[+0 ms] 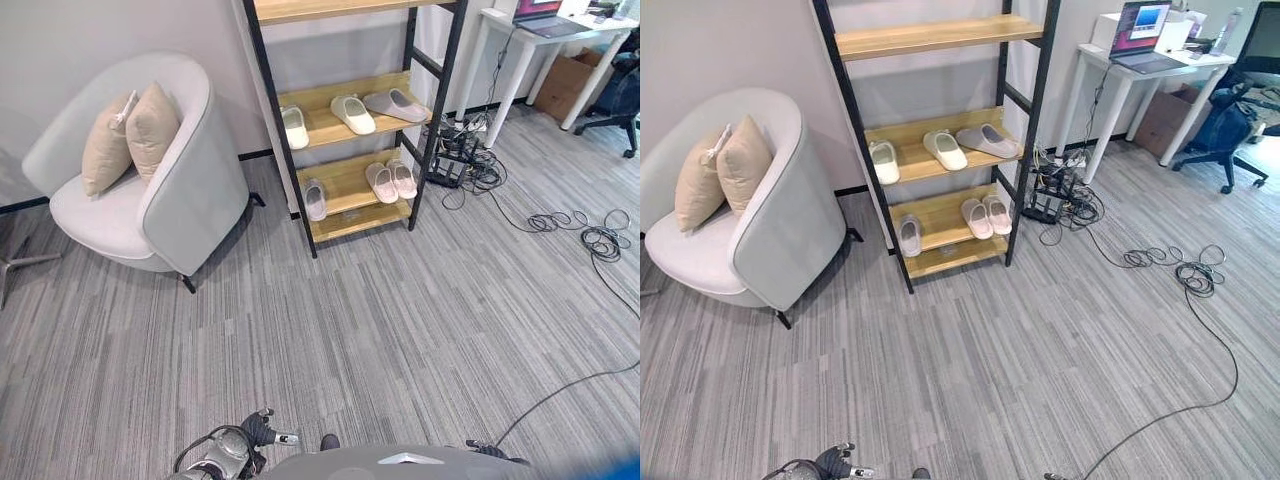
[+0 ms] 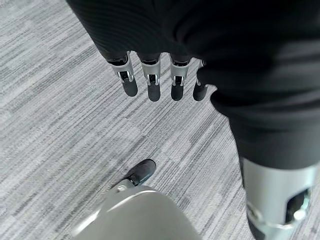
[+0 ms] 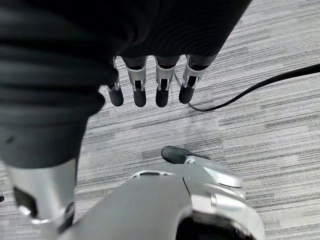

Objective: Arrange the slippers neatly on the shoe rack.

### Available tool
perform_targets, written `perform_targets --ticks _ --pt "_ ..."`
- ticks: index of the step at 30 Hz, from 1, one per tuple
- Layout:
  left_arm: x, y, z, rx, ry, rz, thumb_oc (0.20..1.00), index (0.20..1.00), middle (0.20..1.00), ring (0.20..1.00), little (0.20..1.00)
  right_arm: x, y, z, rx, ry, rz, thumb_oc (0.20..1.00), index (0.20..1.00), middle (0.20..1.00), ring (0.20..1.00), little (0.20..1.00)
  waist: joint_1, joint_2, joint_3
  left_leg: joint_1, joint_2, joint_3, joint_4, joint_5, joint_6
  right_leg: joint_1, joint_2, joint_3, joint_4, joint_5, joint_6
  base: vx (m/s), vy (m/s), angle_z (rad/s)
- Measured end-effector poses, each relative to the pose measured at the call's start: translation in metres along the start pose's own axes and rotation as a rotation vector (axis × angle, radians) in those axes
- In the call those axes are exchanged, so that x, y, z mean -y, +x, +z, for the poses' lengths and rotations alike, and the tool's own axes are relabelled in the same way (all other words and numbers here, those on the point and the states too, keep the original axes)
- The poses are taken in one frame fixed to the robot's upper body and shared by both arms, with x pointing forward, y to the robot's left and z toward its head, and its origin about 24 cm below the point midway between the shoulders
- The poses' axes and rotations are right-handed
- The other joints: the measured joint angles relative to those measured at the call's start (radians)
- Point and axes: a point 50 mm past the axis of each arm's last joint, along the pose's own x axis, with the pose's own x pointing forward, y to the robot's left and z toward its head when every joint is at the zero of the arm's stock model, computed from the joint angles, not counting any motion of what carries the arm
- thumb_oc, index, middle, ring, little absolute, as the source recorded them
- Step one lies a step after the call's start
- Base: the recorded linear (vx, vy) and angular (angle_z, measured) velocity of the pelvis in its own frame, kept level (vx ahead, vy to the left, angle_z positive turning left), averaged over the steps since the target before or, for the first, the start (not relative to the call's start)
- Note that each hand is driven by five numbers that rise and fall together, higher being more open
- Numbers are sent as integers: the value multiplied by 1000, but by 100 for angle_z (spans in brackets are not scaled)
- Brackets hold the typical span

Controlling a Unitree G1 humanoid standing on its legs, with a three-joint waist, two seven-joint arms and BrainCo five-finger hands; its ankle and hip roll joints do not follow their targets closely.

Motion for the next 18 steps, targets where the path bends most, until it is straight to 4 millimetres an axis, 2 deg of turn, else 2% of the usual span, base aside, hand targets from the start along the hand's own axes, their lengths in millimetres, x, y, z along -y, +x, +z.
perform_targets --ticks 5,13,14,16,18 --pt "12 0 -4 -15 -10 -34 1000 1000 1000 1000 1000 -1 1 4 3 -34 -4 1000 1000 1000 1000 1000 3 9 -6 1 2 1 0 0 0 0 3 2 0 1 -2 -4 -9 0" --pt "12 -1 -9 -37 31 -52 1000 1000 1000 1000 1000 -1 1 9 8 -81 5 1000 1000 1000 1000 1000 6 12 -7 1 15 17 0 2 -6 -4 15 17 0 2 -8 -47 -121 -6" --pt "12 -1 -9 -36 36 -53 1000 1000 1000 1000 1000 -1 0 0 -18 -76 6 1000 1000 1000 1000 1000 -2 13 -6 -1 21 19 6 4 -9 -4 20 18 3 -2 -7 -60 -298 -5" --pt "11 0 -5 -26 65 -56 1000 1000 1000 1000 1000 1 0 -4 -33 -65 2 1000 1000 1000 1000 1000 1 19 -1 -4 32 20 7 5 -23 -7 31 21 0 -4 -16 -29 -233 -4" --pt "11 0 -2 -16 68 -57 1000 1000 1000 1000 1000 7 0 0 -32 -73 -7 1000 1000 1000 1000 1000 2 26 13 -7 43 20 15 8 -38 -7 41 21 0 -5 -23 -92 -202 3"
